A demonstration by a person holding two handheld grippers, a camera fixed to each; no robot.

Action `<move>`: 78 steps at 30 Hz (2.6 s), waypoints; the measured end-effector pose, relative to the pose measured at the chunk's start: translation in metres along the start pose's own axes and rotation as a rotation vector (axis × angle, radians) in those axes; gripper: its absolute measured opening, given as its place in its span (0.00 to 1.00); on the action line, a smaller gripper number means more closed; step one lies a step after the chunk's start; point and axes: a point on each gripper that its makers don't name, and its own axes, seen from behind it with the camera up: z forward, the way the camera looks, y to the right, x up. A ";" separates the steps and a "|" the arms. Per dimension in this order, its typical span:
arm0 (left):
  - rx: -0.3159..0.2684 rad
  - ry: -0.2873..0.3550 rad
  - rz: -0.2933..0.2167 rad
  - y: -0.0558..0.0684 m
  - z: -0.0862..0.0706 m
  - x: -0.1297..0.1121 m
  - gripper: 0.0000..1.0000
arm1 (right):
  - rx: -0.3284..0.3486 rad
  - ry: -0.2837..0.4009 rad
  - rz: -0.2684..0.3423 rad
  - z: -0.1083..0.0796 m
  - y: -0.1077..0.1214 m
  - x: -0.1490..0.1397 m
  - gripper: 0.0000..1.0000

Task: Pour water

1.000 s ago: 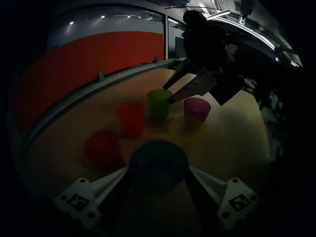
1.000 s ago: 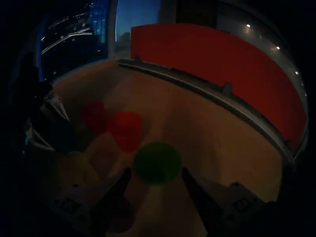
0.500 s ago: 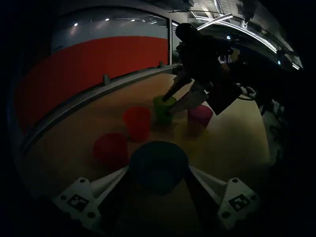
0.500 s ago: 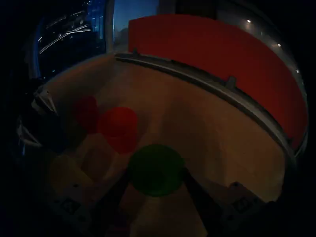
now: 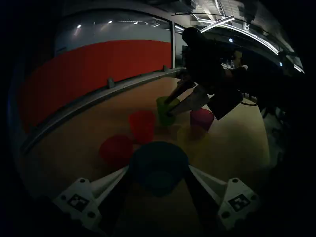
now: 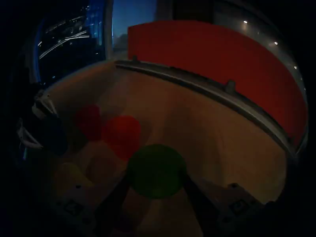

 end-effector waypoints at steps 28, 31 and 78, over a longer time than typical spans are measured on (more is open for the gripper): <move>0.071 0.145 0.006 -0.008 -0.039 0.052 0.85 | -0.015 0.354 -0.027 -0.105 -0.046 0.075 0.99; 0.073 0.160 0.003 -0.009 -0.042 0.056 0.85 | -0.023 0.388 -0.035 -0.111 -0.049 0.078 0.99; 0.099 0.481 0.040 -0.008 -0.097 0.156 0.86 | 0.140 0.586 -0.093 -0.144 -0.136 0.100 0.99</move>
